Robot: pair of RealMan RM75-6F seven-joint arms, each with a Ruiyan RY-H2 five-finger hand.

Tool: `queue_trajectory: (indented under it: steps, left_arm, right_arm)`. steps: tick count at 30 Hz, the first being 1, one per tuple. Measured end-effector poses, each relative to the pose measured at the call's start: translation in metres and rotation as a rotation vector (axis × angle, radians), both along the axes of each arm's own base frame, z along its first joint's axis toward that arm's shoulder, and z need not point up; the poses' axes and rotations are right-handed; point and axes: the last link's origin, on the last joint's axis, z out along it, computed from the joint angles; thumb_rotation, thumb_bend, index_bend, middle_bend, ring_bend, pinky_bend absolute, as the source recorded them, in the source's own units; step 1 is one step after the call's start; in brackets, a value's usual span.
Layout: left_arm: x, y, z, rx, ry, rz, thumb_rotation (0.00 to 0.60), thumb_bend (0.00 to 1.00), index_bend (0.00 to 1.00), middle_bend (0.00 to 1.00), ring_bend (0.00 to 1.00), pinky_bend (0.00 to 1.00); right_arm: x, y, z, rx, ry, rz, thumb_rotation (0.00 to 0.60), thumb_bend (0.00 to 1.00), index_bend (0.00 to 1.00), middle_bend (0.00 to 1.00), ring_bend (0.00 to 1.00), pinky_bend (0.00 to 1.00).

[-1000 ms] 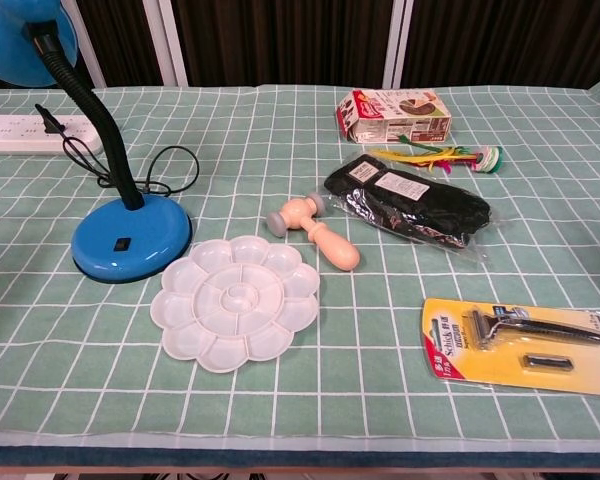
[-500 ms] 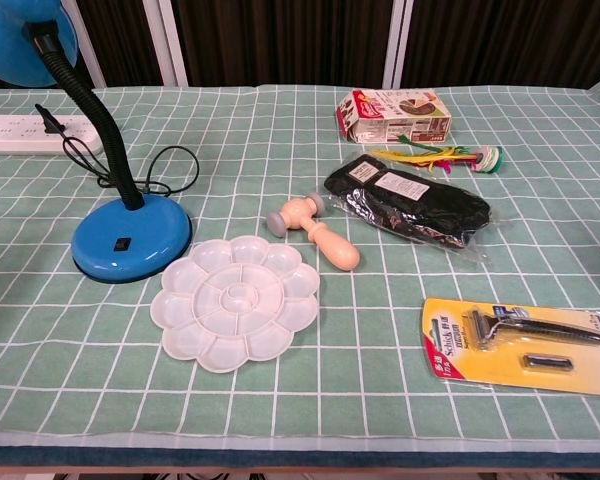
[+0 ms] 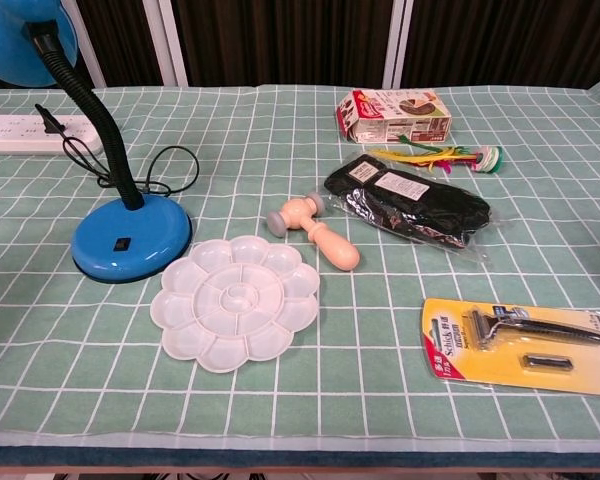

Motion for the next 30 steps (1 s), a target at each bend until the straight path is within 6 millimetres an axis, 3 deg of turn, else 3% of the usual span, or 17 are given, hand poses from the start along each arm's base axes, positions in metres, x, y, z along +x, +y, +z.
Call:
queue_trajectory:
  steps: [4, 8, 13, 21, 30]
  left_arm:
    - [0.009, 0.006, -0.017, -0.067, -0.026, -0.047, 0.6, 0.52, 0.17, 0.64, 0.66, 0.72]
    - [0.018, 0.016, -0.039, -0.161, 0.001, -0.08, 0.6, 0.62, 0.18, 0.72, 0.74, 0.77]
    - [0.032, 0.025, -0.075, -0.311, 0.035, -0.1, 0.6, 0.73, 0.17, 0.76, 0.76, 0.77]
    - [0.049, 0.039, -0.123, -0.444, 0.079, -0.066, 0.6, 0.76, 0.19, 0.8, 0.79, 0.77]
    - [0.064, 0.052, -0.15, -0.43, 0.076, -0.028, 0.6, 0.76, 0.17, 0.8, 0.79, 0.77]
  right_arm:
    - [0.0, 0.0, -0.001, -0.003, 0.002, -0.001, 0.6, 0.17, 0.12, 0.03, 0.02, 0.0]
    - [-0.001, 0.0, 0.0, -0.005, 0.002, -0.007, 0.6, 0.17, 0.12, 0.03, 0.02, 0.0]
    - [-0.002, 0.0, 0.0, -0.008, 0.001, -0.013, 0.6, 0.17, 0.12, 0.03, 0.02, 0.0]
    - [-0.003, -0.001, 0.002, -0.013, 0.001, -0.02, 0.6, 0.17, 0.12, 0.03, 0.02, 0.0]
    - [-0.003, -0.001, 0.002, -0.013, 0.001, -0.022, 0.6, 0.17, 0.12, 0.03, 0.02, 0.0]
